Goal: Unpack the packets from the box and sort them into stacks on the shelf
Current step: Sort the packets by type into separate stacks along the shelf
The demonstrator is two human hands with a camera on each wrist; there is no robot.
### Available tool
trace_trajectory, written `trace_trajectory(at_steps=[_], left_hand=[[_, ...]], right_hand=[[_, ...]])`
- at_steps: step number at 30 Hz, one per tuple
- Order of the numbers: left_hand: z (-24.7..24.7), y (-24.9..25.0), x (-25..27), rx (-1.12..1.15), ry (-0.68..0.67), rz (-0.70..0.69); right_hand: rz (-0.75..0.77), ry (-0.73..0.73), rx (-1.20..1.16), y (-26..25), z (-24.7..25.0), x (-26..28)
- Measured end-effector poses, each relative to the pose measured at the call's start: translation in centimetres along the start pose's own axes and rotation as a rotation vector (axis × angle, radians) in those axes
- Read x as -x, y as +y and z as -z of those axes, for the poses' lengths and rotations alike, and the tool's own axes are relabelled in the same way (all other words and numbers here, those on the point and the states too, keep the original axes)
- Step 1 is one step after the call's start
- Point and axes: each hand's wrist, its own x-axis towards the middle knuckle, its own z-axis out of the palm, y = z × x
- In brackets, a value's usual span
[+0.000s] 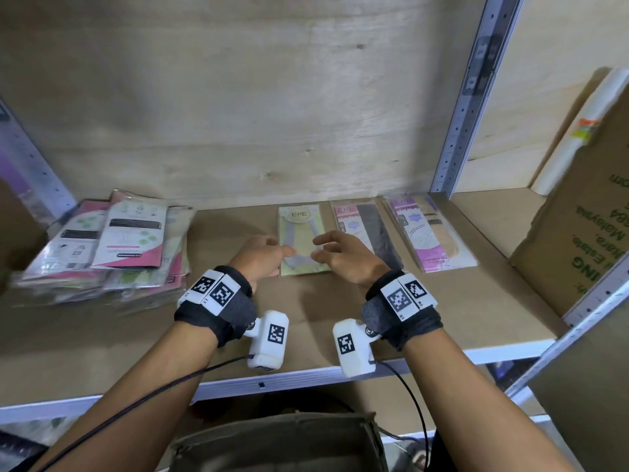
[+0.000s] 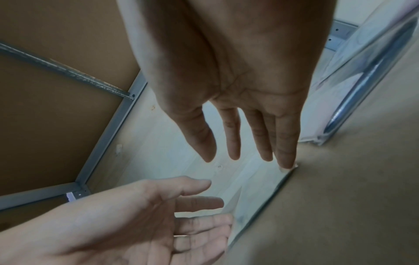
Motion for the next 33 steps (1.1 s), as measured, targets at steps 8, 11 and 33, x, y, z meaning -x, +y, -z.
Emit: trace_trajectory(at_steps=[8,11,33], left_hand=[[4.7,0.2,0.6,0.016,0.117,-0.084],[9.3,-0.4,1.1,0.018,0.258,-0.153],[24.4,-6.1,4.3,0.194,0.356,0.011]], right_hand=[[0.105,0.135,-0.022,-0.8,-0.3,0.4],[0.104,0.085,-0.128,-2.5,-2.6,0.2],[-0.023,-0.310,-0.064,-13.3,-21.3,-6.4]])
